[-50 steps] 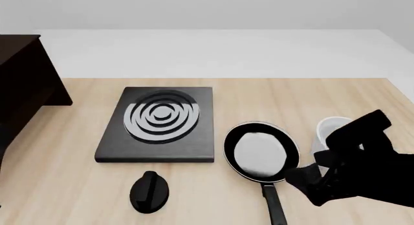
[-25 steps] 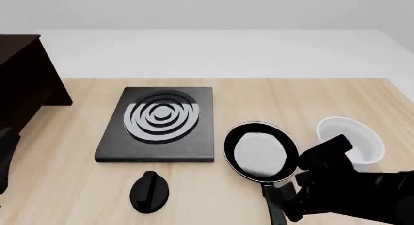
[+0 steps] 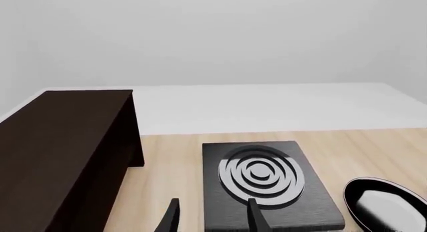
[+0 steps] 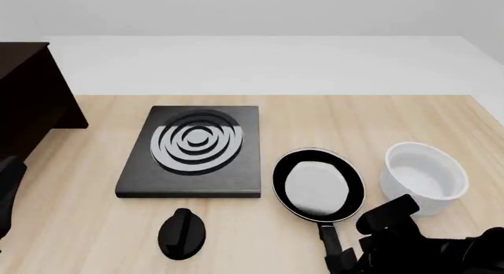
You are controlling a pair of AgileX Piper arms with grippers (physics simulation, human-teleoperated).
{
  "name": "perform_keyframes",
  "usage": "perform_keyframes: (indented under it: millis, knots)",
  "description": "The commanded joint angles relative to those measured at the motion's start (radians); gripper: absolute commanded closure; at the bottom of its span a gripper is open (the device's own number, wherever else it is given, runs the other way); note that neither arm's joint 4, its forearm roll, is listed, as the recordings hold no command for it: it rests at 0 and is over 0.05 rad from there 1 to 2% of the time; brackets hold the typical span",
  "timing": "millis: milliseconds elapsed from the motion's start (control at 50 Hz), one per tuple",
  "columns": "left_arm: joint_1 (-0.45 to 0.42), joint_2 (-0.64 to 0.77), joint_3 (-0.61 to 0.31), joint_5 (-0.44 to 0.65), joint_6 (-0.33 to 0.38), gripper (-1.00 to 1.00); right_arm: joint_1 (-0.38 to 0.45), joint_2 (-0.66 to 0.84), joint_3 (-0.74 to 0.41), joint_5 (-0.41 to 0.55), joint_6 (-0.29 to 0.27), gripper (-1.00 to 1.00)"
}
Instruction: Put the frying pan on the cabinet shelf.
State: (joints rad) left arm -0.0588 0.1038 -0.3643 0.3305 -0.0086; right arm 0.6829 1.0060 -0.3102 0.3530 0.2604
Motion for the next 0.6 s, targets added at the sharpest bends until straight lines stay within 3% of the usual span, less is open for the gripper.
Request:
perform_keyframes:
  millis: [20,500,600]
  knots:
    - [-0.003,0.006,-0.001,-0.002,0.003,-1.00,0.006,0.036,0.016,-0.038,0.019,-1.00]
    - [-0.008,-0.003,0.024,-0.014,0.006,-1.00,0.059,0.096,0.050,-0.113,0.086,-1.00]
    - [-0.014,-0.004,0.027,-0.014,0.006,-1.00,0.066,0.147,0.081,-0.189,0.097,-1.00]
